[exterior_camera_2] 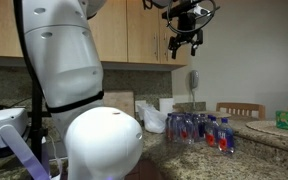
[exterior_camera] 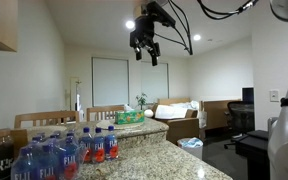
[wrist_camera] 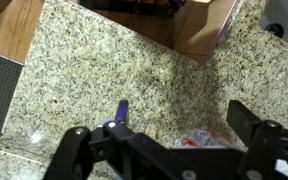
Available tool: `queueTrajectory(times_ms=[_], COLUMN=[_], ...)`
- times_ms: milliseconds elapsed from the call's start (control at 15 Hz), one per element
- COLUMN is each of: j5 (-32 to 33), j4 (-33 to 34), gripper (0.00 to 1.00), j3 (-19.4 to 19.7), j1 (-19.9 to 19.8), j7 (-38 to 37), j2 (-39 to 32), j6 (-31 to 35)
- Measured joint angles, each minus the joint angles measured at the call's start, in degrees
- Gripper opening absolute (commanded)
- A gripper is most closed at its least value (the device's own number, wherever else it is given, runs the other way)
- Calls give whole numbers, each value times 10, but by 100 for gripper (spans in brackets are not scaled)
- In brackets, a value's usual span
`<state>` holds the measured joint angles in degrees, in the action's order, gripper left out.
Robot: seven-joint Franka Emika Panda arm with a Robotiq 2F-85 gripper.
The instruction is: Move two water bottles to the right.
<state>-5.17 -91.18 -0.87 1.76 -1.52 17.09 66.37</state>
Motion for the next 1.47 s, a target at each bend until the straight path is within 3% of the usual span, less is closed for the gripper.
queueTrajectory(times_ms=[733, 933, 1467], j5=[-1, -3, -13], j4=[16, 64, 263], gripper=[100, 100, 100], j3=[-5, -8, -14], j1=[0, 0, 13], j7=[0, -2, -81], j2=[-17, -81, -341], j6=[13, 15, 69])
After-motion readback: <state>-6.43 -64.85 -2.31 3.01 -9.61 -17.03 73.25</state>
